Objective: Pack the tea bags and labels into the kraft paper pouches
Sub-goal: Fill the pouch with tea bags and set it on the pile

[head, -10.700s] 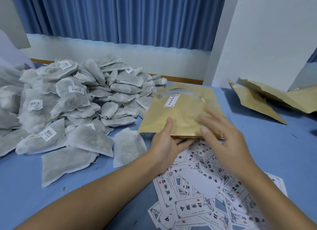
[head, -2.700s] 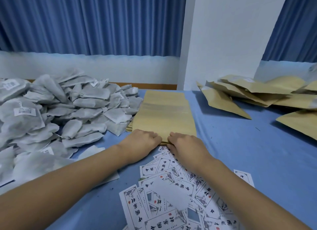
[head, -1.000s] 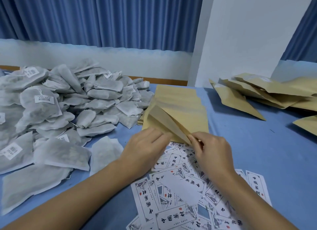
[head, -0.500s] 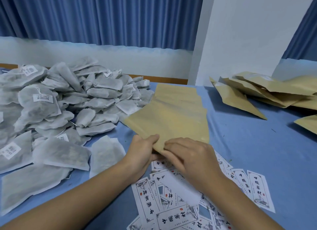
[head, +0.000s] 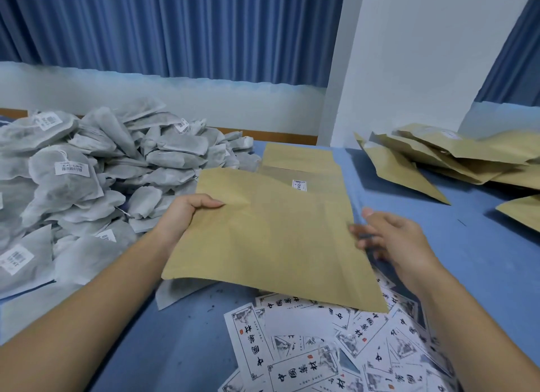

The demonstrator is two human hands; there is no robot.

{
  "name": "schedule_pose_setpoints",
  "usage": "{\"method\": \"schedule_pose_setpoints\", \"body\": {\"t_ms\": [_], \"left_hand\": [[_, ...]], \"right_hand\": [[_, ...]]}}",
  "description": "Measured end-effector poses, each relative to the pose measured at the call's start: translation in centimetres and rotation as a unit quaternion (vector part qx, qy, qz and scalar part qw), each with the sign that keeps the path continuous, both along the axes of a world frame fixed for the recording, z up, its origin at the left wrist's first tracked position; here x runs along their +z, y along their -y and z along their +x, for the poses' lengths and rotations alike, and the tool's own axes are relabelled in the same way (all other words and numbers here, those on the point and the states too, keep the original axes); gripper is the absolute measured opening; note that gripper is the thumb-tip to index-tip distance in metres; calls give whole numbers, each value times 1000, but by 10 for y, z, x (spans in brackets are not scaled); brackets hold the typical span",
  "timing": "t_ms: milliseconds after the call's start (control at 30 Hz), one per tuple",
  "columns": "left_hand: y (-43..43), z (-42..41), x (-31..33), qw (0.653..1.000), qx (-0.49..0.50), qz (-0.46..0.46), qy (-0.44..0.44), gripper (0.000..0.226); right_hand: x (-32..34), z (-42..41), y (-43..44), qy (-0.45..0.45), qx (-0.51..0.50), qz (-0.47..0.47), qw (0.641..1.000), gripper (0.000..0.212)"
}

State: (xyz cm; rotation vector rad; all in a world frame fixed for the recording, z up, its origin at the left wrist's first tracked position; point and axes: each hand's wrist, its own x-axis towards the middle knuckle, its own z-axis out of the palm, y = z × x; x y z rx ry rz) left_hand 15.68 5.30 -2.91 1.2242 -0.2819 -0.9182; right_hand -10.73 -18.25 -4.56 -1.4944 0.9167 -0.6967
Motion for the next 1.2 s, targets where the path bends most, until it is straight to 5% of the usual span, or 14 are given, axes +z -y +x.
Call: {"method": "schedule_pose_setpoints", "body": {"t_ms": [67,167,367,567,700,833,900,933,1033,1133,1200], "left_hand": [[1,0,4,999,27,-5,33,19],[2,1,2,999,37,-31,-17,36],[11,-9,-12,952,-44,-270,-138,95],[29,-54,-16,937,-75,-330,-81,96],[37,-87,-24,979,-80,-182,42,73],[45,-100,-38,991,-72,-86,77,30],[43,-96,-37,993,-52,-65,82,21],[41,-93,-35,994,-48,-61,80,19],[37,-78,-26,995,-54,-51,64,17],[34,-66,-23,996,-65,-56,19,18],[32,-60,-25,993,-52,-98,-25,28]], "right_hand": [[-1,1,-5,-28,68,12,997,31],[-6,4,-11,-124,1,-96,988,36],[-7,7,-19,-239,-30,-128,962,70],[-1,10,-24,-80,-147,-49,985,62],[3,14,-53,91,-113,-9,989,78],[1,28,-83,88,36,10,995,41],[-5,29,-89,21,84,-108,990,16],[-6,28,-89,-26,70,-233,970,7],[1,20,-80,-108,51,-549,827,27],[3,17,-69,-125,113,-642,748,27],[-3,16,-64,-105,114,-640,753,11]]}}
